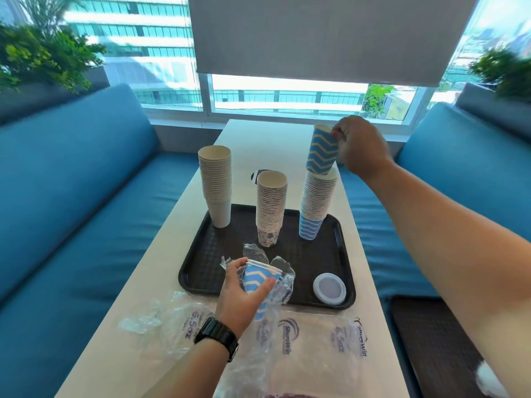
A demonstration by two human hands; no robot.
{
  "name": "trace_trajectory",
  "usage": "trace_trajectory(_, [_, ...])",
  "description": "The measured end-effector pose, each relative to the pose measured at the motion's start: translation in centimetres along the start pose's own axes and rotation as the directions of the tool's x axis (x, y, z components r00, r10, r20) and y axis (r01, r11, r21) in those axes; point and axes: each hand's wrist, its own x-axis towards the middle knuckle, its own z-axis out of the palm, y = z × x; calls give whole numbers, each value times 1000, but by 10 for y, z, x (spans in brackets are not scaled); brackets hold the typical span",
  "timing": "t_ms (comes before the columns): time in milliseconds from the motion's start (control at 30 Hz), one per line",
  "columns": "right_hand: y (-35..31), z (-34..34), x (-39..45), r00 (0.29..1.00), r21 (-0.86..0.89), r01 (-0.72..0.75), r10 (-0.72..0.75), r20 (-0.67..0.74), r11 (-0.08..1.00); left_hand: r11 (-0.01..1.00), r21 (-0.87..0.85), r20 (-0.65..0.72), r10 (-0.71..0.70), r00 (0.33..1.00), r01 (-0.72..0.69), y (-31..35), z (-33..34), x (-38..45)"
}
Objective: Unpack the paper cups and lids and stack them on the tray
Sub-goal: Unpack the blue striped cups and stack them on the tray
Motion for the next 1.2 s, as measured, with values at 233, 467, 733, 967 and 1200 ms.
trace_trajectory(233, [10,24,-8,996,-219,72,-57,72,973,1000,-17,-16,-17,1000,17,-1,-2,-1])
trace_trajectory(467, [16,51,-34,987,-189,26,5,160,982,1000,-4,-16,-20,1000,20,-3,-4,-1])
trace_trajectory(733, [24,65,-47,978,-150,-45,74,196,988,1000,4,-10,-24,1000,24,-3,-4,-1])
trace_trajectory(967, [18,61,-54,981,-101,-37,55,184,994,1000,-3,-13,-20,1000,20,-6,-5,1])
trace_trajectory(1200, [-13,67,-91,987,101,102,-113,118,990,1000,-17,-7,-5,1000,5,0,-4,-2])
